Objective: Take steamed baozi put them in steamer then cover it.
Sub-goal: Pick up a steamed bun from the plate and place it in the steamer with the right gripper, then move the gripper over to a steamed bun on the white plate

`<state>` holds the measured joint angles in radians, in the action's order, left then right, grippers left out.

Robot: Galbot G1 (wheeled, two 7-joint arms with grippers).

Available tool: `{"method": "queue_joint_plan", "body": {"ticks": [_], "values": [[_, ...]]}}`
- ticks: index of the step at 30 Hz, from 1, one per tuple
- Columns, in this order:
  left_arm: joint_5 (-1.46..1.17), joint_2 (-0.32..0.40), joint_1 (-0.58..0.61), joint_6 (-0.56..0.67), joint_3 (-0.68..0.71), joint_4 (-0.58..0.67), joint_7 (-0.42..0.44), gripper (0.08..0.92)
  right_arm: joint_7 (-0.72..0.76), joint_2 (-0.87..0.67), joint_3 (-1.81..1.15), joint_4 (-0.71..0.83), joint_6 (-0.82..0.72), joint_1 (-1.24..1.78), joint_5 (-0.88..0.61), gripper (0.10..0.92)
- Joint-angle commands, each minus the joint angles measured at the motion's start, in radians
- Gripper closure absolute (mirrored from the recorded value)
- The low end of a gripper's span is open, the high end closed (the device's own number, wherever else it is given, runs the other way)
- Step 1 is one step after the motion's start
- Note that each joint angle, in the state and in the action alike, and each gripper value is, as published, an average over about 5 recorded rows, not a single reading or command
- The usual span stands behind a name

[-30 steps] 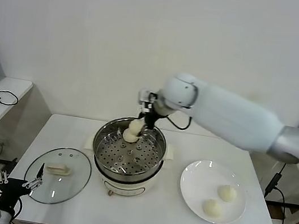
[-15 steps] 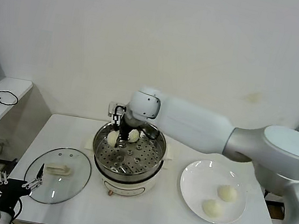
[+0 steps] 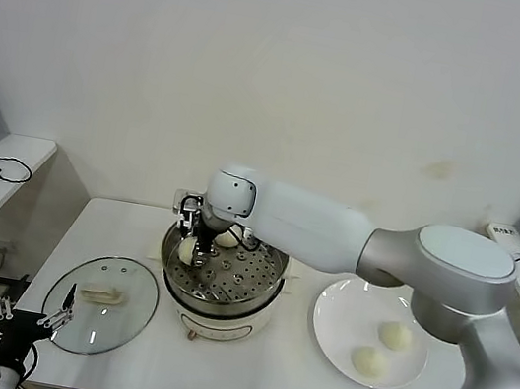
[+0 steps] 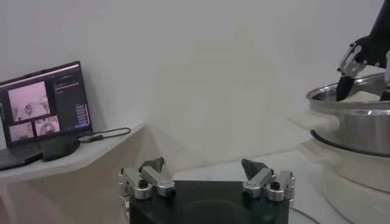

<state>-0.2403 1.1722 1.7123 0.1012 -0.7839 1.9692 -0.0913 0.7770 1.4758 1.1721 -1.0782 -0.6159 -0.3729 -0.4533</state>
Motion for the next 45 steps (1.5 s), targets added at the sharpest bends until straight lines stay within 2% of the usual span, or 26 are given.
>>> {"method": "queue_joint_plan", "body": {"ticks": [1, 5, 8, 15, 21, 29, 37, 45], "values": [[0.0, 0.001, 0.0, 0.0, -0.001, 0.001, 0.0, 0.177, -0.005, 0.016, -0.002, 0.025, -0.004, 0.009, 0.007, 0.343], [0.001, 0.003, 0.001, 0.0, 0.001, 0.003, 0.0, 0.177, -0.006, 0.002, -0.016, 0.009, -0.005, 0.008, -0.003, 0.243], [0.002, 0.003, 0.002, 0.0, 0.002, 0.005, 0.001, 0.177, 0.02, -0.028, -0.027, -0.038, -0.008, -0.018, -0.007, 0.209], [0.001, 0.004, 0.004, -0.004, 0.0, 0.016, 0.001, 0.177, 0.143, -0.206, 0.006, -0.21, 0.032, -0.183, 0.018, 0.202], [0.003, -0.001, 0.002, -0.006, 0.002, 0.017, 0.001, 0.177, 0.255, -0.441, 0.053, -0.389, 0.139, -0.303, 0.079, 0.203], [0.005, -0.005, 0.003, -0.006, 0.008, 0.009, 0.001, 0.177, 0.299, -0.746, 0.07, -0.584, 0.197, -0.354, 0.143, 0.203], [0.011, -0.009, 0.009, -0.007, 0.01, 0.007, 0.001, 0.177, 0.318, -1.012, 0.078, -0.657, 0.26, -0.203, 0.337, 0.202], [0.025, -0.009, 0.012, -0.01, 0.013, 0.0, 0.001, 0.177, 0.311, -1.098, -0.121, -0.661, 0.269, 0.127, 0.475, 0.202]]}}
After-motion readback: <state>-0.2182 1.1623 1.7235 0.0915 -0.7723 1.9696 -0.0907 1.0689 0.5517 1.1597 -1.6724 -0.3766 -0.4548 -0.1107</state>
